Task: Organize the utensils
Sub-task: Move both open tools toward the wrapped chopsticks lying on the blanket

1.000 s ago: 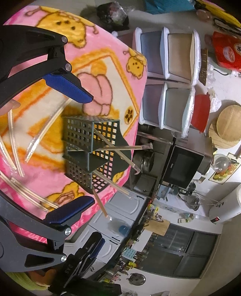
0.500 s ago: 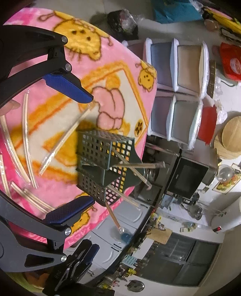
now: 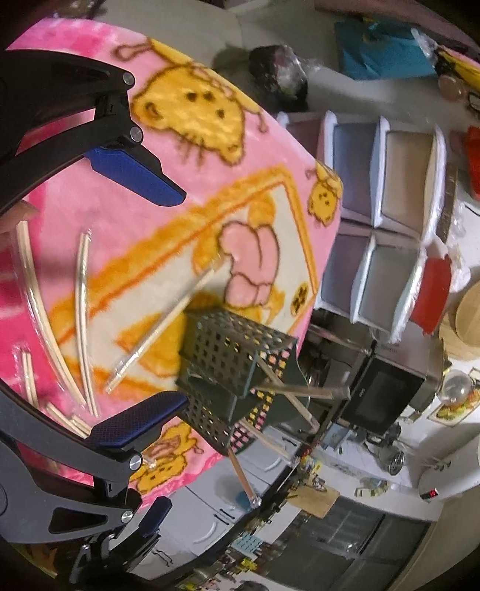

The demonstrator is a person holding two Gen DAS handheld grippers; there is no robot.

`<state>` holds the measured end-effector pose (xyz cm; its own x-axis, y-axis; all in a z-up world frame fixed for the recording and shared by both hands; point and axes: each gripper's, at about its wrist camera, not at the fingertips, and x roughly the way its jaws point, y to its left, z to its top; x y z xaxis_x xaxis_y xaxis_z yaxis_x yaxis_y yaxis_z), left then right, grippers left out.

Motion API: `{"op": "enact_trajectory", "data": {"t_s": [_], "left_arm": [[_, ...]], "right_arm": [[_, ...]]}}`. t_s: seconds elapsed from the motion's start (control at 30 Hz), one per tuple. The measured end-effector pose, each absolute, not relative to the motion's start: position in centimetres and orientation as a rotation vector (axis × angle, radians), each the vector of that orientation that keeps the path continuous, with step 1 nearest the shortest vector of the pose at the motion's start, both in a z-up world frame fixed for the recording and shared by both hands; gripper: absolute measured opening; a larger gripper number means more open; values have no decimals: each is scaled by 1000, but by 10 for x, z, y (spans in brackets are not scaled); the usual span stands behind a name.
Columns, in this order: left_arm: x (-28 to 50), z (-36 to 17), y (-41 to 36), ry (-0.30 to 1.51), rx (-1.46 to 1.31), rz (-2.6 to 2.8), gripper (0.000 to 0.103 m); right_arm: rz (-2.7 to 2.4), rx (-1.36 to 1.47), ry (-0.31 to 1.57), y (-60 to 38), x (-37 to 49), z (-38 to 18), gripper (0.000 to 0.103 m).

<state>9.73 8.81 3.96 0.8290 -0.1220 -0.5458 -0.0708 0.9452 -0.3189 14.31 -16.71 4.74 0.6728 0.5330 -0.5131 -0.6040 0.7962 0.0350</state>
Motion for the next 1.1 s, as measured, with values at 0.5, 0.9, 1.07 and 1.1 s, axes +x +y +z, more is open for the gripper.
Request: {"op": "enact_trajectory", "data": {"t_s": [0.5, 0.9, 1.07, 1.1], "left_arm": [[79, 9, 114, 676, -393, 32, 92], [79, -12, 127, 736, -422, 0, 92], [79, -21, 122, 773, -424, -46, 78], [79, -23, 121, 781, -422, -52, 76]], "right_arm": [[743, -210, 590, -143, 127, 26, 70], [880, -278, 696, -120, 112, 1, 69], [935, -312, 740, -108, 107, -11, 64], [942, -321, 749, -105, 105, -13, 64]]}}
